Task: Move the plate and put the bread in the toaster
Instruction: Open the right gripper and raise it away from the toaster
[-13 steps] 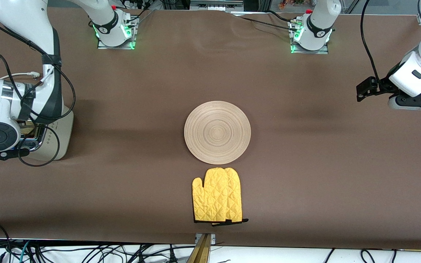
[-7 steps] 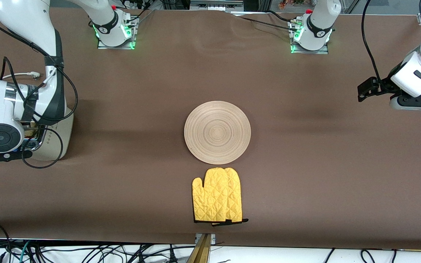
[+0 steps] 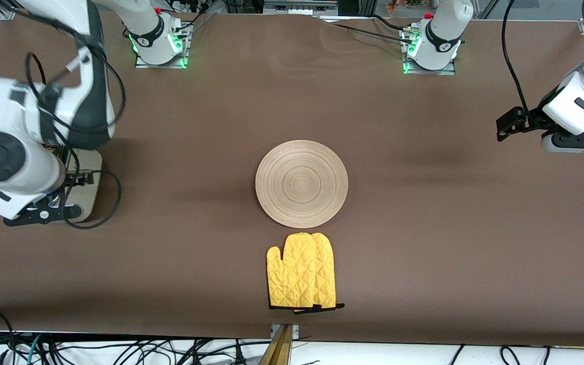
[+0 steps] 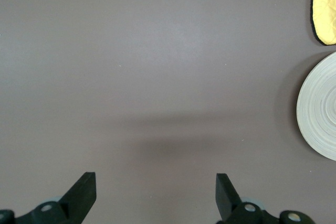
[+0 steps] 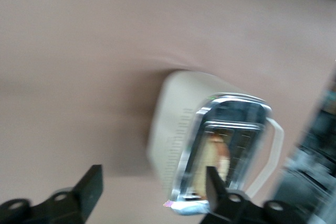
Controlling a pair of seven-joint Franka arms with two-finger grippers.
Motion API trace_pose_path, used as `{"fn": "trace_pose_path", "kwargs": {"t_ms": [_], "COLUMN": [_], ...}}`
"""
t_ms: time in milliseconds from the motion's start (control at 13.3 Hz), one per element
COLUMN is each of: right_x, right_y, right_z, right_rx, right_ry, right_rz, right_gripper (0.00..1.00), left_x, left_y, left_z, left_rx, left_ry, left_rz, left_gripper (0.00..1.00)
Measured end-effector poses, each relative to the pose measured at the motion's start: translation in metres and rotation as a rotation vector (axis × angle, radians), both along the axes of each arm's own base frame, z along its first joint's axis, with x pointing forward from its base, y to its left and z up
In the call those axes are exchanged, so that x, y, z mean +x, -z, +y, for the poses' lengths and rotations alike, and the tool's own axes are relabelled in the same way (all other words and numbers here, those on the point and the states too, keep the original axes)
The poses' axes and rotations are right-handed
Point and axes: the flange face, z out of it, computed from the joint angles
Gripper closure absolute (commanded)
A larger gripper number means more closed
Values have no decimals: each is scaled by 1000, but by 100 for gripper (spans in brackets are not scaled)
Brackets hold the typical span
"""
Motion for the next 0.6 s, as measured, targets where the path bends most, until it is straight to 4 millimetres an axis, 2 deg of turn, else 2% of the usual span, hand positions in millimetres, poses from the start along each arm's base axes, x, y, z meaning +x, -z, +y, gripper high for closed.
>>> {"fn": "trace_pose_path", "kwargs": {"t_ms": [150,301,451,602], "right_x": [-17,-31,-42,-46], "right_y": [-36,-64,-80,-83], "right_z": [0,0,0,3], "right_rx": [174,251,281,289], "right_ry": [1,-5,-10,-16], "right_rz": [-1,-6,0,7], "right_gripper": [0,0,0,0], "left_x": [0,0,0,0], "left_y": [0,0,0,0], "left_z": [0,0,1,2], "left_rx": [0,0,0,0], "left_ry": [0,0,-1,-3], "left_rz": [0,1,5,5], "left_gripper": [0,0,0,0]}}
